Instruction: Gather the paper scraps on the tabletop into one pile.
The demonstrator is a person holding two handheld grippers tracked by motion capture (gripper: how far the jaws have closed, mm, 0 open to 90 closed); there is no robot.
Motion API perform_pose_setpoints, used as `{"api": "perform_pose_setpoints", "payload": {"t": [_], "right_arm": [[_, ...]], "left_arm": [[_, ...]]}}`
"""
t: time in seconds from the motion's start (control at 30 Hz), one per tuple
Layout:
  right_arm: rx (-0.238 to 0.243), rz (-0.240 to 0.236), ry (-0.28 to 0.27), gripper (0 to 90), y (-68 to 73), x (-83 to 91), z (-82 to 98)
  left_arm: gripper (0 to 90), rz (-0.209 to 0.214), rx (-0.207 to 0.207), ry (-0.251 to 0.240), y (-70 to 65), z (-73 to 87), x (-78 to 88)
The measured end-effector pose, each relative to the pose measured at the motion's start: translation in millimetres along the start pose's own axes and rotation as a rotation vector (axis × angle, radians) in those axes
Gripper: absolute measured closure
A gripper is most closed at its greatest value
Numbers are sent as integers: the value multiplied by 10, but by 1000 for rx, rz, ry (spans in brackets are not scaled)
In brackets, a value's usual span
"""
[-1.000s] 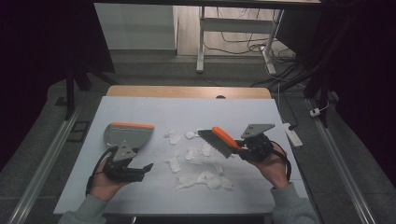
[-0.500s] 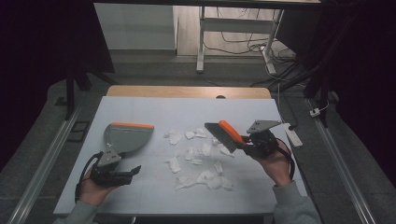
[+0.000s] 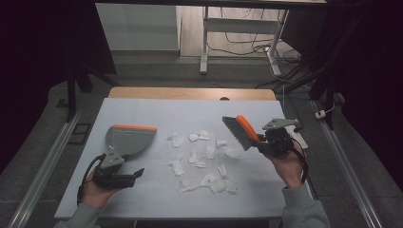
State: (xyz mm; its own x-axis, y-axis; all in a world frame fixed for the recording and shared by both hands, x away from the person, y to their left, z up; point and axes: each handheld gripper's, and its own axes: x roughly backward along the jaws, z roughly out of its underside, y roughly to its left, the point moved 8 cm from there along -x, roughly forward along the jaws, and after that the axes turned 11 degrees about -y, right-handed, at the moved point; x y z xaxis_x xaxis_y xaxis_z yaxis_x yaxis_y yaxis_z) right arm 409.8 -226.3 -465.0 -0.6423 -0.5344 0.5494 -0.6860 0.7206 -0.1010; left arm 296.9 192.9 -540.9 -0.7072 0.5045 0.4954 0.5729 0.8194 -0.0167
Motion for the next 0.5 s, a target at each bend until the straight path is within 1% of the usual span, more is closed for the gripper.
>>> {"api": "perform_pose_setpoints", "payload": {"t": [0.07, 0.13, 0.2, 0.27, 0.37, 0.43, 0.5], "right_arm": [[-17, 24, 22, 685, -80, -34, 7], [2, 49, 78, 688, -142, -96, 19], [1, 63, 130, 692, -208, -173, 31], [-13, 58, 162, 694, -269, -251, 29], [-17, 68, 215, 695, -351, -359, 34], [-16, 63, 249, 696, -375, -427, 49], [-9, 58, 286, 696, -370, -481, 64]], "left_arm": [[236, -1, -4, -2, 14, -5, -5], [235, 8, -1, 6, 18, 18, -28], [232, 12, -4, 14, 15, 39, -40], [232, 18, -7, 10, 8, 44, -42], [232, 27, -9, 10, 9, 61, -51], [233, 32, -7, 15, 15, 85, -66], [233, 35, -7, 21, 17, 105, -73]]}}
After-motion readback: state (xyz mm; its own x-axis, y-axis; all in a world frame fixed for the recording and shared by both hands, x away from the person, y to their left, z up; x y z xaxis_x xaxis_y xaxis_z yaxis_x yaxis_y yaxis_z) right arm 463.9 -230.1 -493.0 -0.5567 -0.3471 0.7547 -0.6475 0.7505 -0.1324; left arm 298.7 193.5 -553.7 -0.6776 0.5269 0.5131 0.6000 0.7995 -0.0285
